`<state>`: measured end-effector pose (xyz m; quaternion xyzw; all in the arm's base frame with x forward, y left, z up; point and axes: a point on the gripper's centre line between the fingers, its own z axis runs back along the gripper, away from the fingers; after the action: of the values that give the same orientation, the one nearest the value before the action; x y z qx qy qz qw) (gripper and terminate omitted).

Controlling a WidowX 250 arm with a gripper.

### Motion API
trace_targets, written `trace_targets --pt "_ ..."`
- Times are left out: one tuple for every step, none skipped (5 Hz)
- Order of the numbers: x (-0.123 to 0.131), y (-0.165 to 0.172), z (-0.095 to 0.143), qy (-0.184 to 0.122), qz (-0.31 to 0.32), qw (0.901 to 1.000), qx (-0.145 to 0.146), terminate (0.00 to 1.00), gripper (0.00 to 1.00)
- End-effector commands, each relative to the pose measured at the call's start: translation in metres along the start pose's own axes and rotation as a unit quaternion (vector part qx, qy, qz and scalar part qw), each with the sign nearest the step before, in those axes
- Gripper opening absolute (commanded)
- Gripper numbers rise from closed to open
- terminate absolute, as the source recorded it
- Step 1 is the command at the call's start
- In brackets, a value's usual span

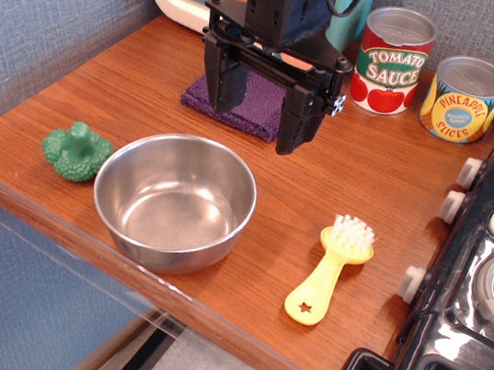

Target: Place the metal pot to the left of the yellow brush.

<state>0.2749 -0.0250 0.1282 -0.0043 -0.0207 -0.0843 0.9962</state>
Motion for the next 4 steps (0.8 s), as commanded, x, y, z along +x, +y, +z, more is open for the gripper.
trace_targets --pt "0.000 0.000 0.000 0.000 0.000 1.0000 0.000 0.00 1.00" --pt "-0.016 -0.002 -0.028 0.020 -0.004 0.9996 0.017 0.00 1.00" --pt "-0.022 -0.006 -0.050 0.026 -0.012 0.9985 0.047 0.00 1.00" --pt "-0.025 -0.013 -0.071 0.017 0.008 0.9967 0.079 0.00 1.00"
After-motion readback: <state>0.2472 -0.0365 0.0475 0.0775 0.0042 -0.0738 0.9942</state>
